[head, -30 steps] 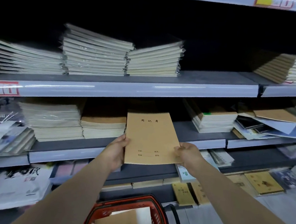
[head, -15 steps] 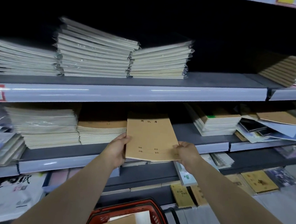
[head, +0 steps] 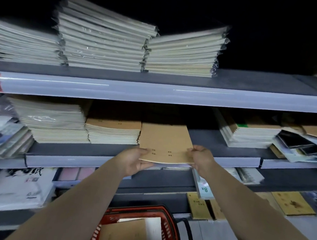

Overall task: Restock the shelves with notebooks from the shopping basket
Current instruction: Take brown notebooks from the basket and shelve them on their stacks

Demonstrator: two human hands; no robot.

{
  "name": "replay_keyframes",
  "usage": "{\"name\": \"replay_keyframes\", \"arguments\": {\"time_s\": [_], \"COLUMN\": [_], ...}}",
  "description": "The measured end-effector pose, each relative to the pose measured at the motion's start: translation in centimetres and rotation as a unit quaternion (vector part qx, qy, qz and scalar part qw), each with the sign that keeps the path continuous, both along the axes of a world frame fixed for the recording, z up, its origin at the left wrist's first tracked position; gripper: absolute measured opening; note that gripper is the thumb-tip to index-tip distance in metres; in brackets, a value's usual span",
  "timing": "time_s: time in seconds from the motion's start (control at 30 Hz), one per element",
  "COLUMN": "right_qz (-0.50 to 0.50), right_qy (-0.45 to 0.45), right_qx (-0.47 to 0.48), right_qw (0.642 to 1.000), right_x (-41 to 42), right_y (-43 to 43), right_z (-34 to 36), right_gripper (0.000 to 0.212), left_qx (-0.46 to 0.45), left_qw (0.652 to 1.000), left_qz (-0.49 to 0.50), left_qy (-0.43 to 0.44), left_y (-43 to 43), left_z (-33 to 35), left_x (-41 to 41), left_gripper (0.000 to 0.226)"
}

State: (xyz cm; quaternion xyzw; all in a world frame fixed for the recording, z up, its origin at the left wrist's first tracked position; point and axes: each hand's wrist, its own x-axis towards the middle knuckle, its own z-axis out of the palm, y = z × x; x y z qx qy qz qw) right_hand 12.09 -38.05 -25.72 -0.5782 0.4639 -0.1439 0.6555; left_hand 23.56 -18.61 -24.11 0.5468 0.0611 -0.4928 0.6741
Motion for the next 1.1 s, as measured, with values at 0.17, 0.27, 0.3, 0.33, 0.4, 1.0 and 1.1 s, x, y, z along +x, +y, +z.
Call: {"name": "replay_keyframes", "arguments": {"time_s": [0.17, 0.27, 0.3, 0.33, 0.4, 1.0, 1.1], "right_qz": [-0.015, -0.010, 0.005, 0.019, 0.041, 0.084, 0.120], "right_qy": [-0.044, -0.016, 0.002, 0.017, 0.028, 0.080, 0.101], "right_qx": [0.057, 0.073, 0.069, 0.067, 0.074, 0.020, 0.014], "right_qw": [0.997, 0.997, 0.998, 0.997, 0.996, 0.993, 0.987], "right_x": [1.2, 2.0, 2.2, 2.4, 2.9, 6.7, 7.0], "right_y": [-1.4, -2.0, -2.2, -2.4, -2.7, -5.3, -5.8], "right_z": [-0.2, 0.0, 0.0, 0.0, -0.1, -2.8, -3.1], "right_gripper": [0.019, 0.009, 0.011, 0.012, 0.013, 0.016, 0.027], "left_qx": [0.070, 0.053, 0.049, 0.045, 0.033, 0.137, 0.154], "left_qw": [0.997, 0.996, 0.995, 0.995, 0.993, 0.987, 0.984], "left_qz": [0.043, 0.075, 0.081, 0.090, 0.115, 0.085, 0.093], "left_qy": [-0.008, -0.002, -0.002, -0.004, -0.002, -0.007, -0.009], "left_y": [-1.4, -2.4, -2.7, -3.1, -3.9, -6.4, -6.8], "left_z": [-0.3, 0.0, 0.1, 0.2, 0.4, -1.5, -1.8], "left_x": [0.0, 0.4, 0.6, 0.7, 1.0, 4.3, 5.0], "left_gripper": [0.015, 0.010, 0.011, 0.014, 0.018, 0.019, 0.030]}}
